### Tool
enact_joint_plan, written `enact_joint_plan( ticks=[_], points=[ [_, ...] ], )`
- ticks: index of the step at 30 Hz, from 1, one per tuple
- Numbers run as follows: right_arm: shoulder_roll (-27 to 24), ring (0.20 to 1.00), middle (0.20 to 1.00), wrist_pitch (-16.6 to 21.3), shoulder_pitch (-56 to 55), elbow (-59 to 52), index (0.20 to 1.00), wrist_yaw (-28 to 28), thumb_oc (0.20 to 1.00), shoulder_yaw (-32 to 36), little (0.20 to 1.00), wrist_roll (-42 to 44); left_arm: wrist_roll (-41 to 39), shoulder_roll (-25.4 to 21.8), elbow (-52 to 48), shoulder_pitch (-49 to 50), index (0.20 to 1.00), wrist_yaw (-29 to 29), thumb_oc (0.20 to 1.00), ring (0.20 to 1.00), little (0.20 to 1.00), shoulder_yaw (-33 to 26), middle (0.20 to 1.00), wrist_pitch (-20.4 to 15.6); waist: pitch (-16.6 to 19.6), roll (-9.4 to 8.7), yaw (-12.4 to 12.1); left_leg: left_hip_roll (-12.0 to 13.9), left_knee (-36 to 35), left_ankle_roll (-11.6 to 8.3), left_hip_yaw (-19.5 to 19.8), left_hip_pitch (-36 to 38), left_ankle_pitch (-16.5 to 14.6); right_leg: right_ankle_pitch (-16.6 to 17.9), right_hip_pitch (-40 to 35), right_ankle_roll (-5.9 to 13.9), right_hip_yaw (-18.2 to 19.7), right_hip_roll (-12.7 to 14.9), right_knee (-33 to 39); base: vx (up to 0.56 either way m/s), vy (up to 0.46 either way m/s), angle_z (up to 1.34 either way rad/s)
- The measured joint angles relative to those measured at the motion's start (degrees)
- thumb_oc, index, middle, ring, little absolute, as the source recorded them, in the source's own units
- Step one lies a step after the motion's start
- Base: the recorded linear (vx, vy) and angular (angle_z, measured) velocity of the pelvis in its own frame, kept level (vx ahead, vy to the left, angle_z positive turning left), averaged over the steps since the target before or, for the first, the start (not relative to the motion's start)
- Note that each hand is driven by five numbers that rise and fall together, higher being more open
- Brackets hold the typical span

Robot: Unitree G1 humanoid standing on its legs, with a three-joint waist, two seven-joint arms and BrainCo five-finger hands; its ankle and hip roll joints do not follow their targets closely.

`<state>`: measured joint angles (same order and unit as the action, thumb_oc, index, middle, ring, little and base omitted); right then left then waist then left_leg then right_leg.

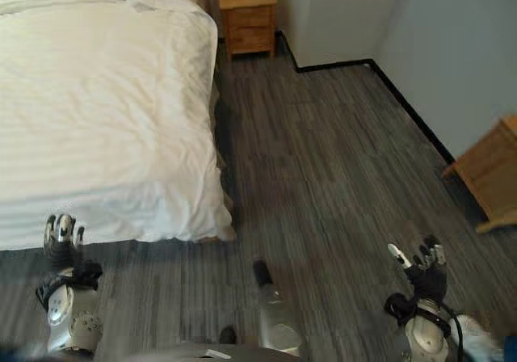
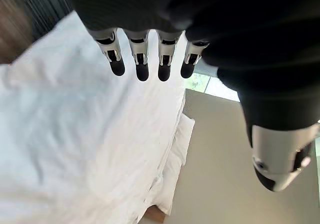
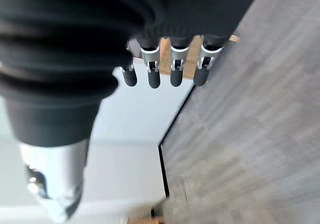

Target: Making the bed.

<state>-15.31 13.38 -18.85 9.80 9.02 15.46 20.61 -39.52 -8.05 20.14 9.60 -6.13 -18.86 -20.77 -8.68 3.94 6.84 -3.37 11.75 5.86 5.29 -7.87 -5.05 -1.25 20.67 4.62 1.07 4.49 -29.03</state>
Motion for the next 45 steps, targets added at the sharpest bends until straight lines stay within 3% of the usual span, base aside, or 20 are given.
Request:
enact_joint_plan(
  ticks=[3, 4, 5, 7, 8, 10, 11, 13, 15, 24, 25, 27, 29, 33, 36, 37, 39, 41, 42, 45],
  points=[
    [0.20, 1.000, 1.000, -0.21, 3.61, -0.20, 1.000, -0.67, 1.000, -1.44, 1.000, -0.05, 0.00, 0.12, -1.75, 2.98, 1.000, -0.51, 1.000, 1.000, 1.000, -1.66, 1.000, 0.04, 0.21, 1.16, -5.33, 3.87, -5.10, 0.35, -1.75, 0.08, 4.66, -5.70, -9.64, 0.31, -6.27, 5.91, -3.33, -0.22, -0.080, -0.67],
    [0.25, 1.000, 1.000, -0.21, 5.03, -0.09, 1.000, -0.51, 1.000, -1.44, 1.000, -0.52, -0.04, -0.02, -1.75, 3.24, 1.000, -1.21, 1.000, 1.000, 1.000, -3.07, 1.000, 0.04, 0.10, 0.85, -7.24, 4.83, -5.97, -0.43, -1.74, -0.55, 5.24, -6.74, -16.31, 2.08, -6.46, 7.80, -0.98, -0.14, -0.145, -0.35],
    [0.65, 1.000, 1.000, -0.24, 6.66, -0.12, 1.000, -0.18, 1.000, -1.63, 1.000, -0.81, -0.02, -1.82, -2.03, 3.48, 1.000, -1.54, 1.000, 1.000, 1.000, -3.46, 1.000, -0.05, 0.78, -0.54, -8.20, 5.51, -7.20, -2.81, -0.98, -1.70, 4.97, -7.41, -22.83, 2.89, -6.03, 8.34, 6.52, -0.14, -0.176, -0.22],
    [1.13, 1.000, 1.000, -0.32, 9.16, -0.20, 1.000, 0.29, 1.000, -2.41, 1.000, -2.40, -0.03, -5.38, -2.01, 3.11, 1.000, -1.95, 1.000, 1.000, 1.000, -4.03, 1.000, -0.13, 0.87, -5.30, -10.32, 4.67, -10.53, -6.55, -2.79, -2.32, 3.90, -11.55, -27.12, 1.53, -8.28, 10.02, 19.21, -0.14, -0.179, -0.32],
    [0.82, 1.000, 1.000, -0.28, 11.05, -0.70, 1.000, 0.46, 1.000, -1.91, 1.000, -2.71, -0.07, -3.53, -0.59, 2.46, 1.000, -2.57, 1.000, 1.000, 1.000, -4.07, 1.000, 0.27, 0.47, -5.55, -9.90, 4.46, -4.03, -6.53, -4.08, -5.05, 5.61, -9.09, -26.74, 2.83, -11.03, 9.69, 23.97, -0.11, -0.180, -0.44],
    [0.51, 1.000, 1.000, -0.14, 9.10, -2.71, 1.000, 0.59, 1.000, -1.77, 1.000, -2.70, 0.13, -1.69, -1.72, 2.92, 1.000, -2.39, 1.000, 1.000, 1.000, -3.74, 1.000, 0.04, 1.19, -6.18, -9.95, 2.55, 3.04, -6.80, -6.14, -3.85, 4.45, -6.69, -26.39, 2.71, -10.30, 9.85, 26.73, -0.08, -0.177, -0.31],
    [-0.04, 1.000, 1.000, -0.11, 7.05, -3.56, 1.000, 0.41, 1.000, -2.36, 1.000, -2.74, 0.16, -1.09, -2.82, 3.63, 1.000, -2.34, 1.000, 1.000, 1.000, -3.73, 1.000, -0.20, 2.07, -5.20, -9.32, 2.89, 4.09, -7.35, -7.14, -0.93, 3.02, -5.27, -26.12, 2.75, -9.67, 7.93, 27.98, -0.05, -0.116, -0.17],
    [0.01, 1.000, 1.000, -0.29, 5.17, -2.81, 1.000, 0.77, 1.000, -1.16, 1.000, -2.63, 0.23, -1.05, -2.99, 3.38, 1.000, -2.33, 1.000, 1.000, 1.000, -3.54, 1.000, -0.32, 3.46, -2.85, -7.06, 4.77, -5.75, -6.69, -6.78, 4.00, 0.62, -4.21, -23.51, 2.70, -9.95, 4.75, 26.09, -0.03, -0.117, 0.10],
    [-0.19, 1.000, 1.000, -0.36, 4.20, -2.59, 1.000, 0.50, 1.000, -1.06, 1.000, -2.64, 0.27, -0.75, -5.98, 4.68, 1.000, -2.35, 1.000, 1.000, 1.000, -2.23, 1.000, -0.33, 3.84, -3.25, -7.01, 5.02, -10.26, -6.56, -6.63, 5.35, 3.66, -3.10, -22.06, 1.92, -7.89, 3.63, 26.02, -0.04, -0.138, -0.17],
    [0.20, 1.000, 1.000, -0.23, 4.11, -1.07, 1.000, 1.80, 1.000, -0.28, 1.000, -2.51, 0.32, -0.37, -6.26, 6.26, 1.000, -1.04, 1.000, 1.000, 1.000, 0.56, 1.000, -0.20, 4.94, -2.11, -7.18, 5.39, -11.81, -6.03, -5.93, 6.92, 5.72, -2.48, -22.98, 1.57, -6.90, 2.74, 26.01, -0.01, -0.036, -0.03],
    [0.61, 1.000, 1.000, -0.22, 6.29, -0.99, 1.000, 1.81, 1.000, -2.50, 1.000, -2.52, 0.43, -0.31, -5.94, 6.36, 1.000, -0.85, 1.000, 1.000, 1.000, 0.59, 1.000, 0.09, 5.84, -2.94, -7.18, 4.66, -13.67, -6.42, -5.80, 10.14, 6.11, -1.30, -27.55, 2.09, -7.67, 2.79, 31.02, -0.04, 0.100, 0.12],
    [-0.61, 1.000, 1.000, -1.86, 5.78, 0.22, 1.000, -0.64, 1.000, -3.95, 1.000, -1.04, 13.13, -5.96, -7.56, 6.03, 1.000, 0.80, 1.000, 1.000, 1.000, 6.69, 1.000, 5.10, 5.47, -3.19, -6.76, 4.31, -14.43, -6.45, -4.72, 10.22, 6.42, -1.01, -27.86, 2.07, -10.10, 3.20, 30.79, -0.04, 0.119, 0.31],
    [-0.55, 1.000, 1.000, -2.94, 5.97, 0.20, 1.000, -2.86, 1.000, -6.57, 1.000, 0.43, 18.67, -9.20, -11.72, 5.46, 1.000, 3.83, 1.000, 1.000, 1.000, 11.42, 1.000, 6.14, 4.92, -3.36, -6.75, 4.39, -16.02, -6.64, -4.55, 10.86, 7.41, -0.90, -27.83, 2.15, -10.36, 3.19, 30.97, -0.03, 0.117, 0.13],
    [-0.98, 1.000, 1.000, -3.50, 5.87, 0.17, 1.000, -5.45, 1.000, -11.24, 1.000, 0.23, 20.14, -8.78, -10.35, 4.13, 1.000, 4.68, 1.000, 1.000, 1.000, 12.19, 1.000, 7.27, 4.57, -3.39, -6.30, 3.84, -16.65, -6.47, -4.77, 11.57, 7.52, -0.93, -28.00, 2.56, -9.91, 3.75, 30.68, -0.01, 0.059, -0.06],
    [-1.00, 1.000, 1.000, -3.52, 5.08, -0.14, 1.000, -6.79, 1.000, -10.82, 1.000, 0.73, 20.14, -9.24, -6.87, 3.44, 1.000, 4.78, 1.000, 1.000, 1.000, 11.76, 1.000, 7.62, 3.02, -3.78, -4.97, 3.28, -15.79, -6.35, -3.75, 12.00, 7.38, -3.03, -27.51, 2.91, -6.34, 3.96, 26.24, 0.01, -0.089, 0.10],
    [-1.01, 1.000, 1.000, -3.60, 3.76, 0.03, 1.000, -7.06, 1.000, -10.02, 1.000, 0.74, 20.14, -10.10, -5.94, 3.72, 1.000, 4.66, 1.000, 1.000, 1.000, 11.47, 1.000, 8.59, 2.53, -4.75, -3.93, 3.29, -15.72, -6.46, -3.08, 12.34, 7.19, -5.55, -26.33, 3.51, -1.45, 4.94, 23.31, 0.02, -0.223, 0.15],
    [-1.06, 1.000, 1.000, -3.66, 4.01, 0.13, 1.000, -6.99, 1.000, -8.95, 1.000, 0.75, 20.13, -10.00, -5.35, 3.55, 1.000, 4.52, 1.000, 1.000, 1.000, 10.45, 1.000, 8.95, 2.14, -4.32, -3.98, 4.08, -15.49, -6.59, -3.75, 11.78, 7.04, -7.48, -23.62, 3.58, 2.52, 5.89, 19.90, 0.05, -0.387, -0.13],
    [-1.23, 1.000, 1.000, -3.68, 4.87, 0.50, 1.000, -6.69, 1.000, -7.74, 1.000, 0.74, 20.09, -9.54, -2.67, 1.39, 1.000, 4.05, 1.000, 1.000, 1.000, 9.45, 1.000, 8.88, 1.90, -3.59, -5.20, 5.22, -10.92, -7.99, -5.11, 8.80, 3.84, -5.14, -19.46, 5.63, -0.44, 12.82, 18.73, 0.10, -0.365, -0.42],
    [-1.12, 1.000, 1.000, -3.75, 5.41, 0.50, 1.000, -6.49, 1.000, -7.28, 1.000, 0.74, 20.05, -9.57, -2.43, 0.78, 1.000, 3.55, 1.000, 1.000, 1.000, 9.25, 1.000, 9.08, 1.66, -3.32, -5.57, 6.25, -9.45, -8.55, -5.63, 8.27, 3.08, -4.00, -18.67, 5.17, -3.42, 16.42, 20.64, 0.14, -0.409, -0.47],
    [-0.96, 1.000, 1.000, -3.33, 6.56, -0.43, 1.000, -5.67, 1.000, -7.70, 1.000, 0.77, 19.94, -11.66, -2.40, 0.47, 1.000, 1.99, 1.000, 1.000, 1.000, 9.73, 1.000, 8.38, 1.54, -3.52, -5.71, 10.97, -9.40, -11.73, -4.89, 8.61, 2.92, 0.60, -18.57, 7.41, -5.30, 17.21, 27.90, 0.13, -0.426, -0.12]
  ],
)
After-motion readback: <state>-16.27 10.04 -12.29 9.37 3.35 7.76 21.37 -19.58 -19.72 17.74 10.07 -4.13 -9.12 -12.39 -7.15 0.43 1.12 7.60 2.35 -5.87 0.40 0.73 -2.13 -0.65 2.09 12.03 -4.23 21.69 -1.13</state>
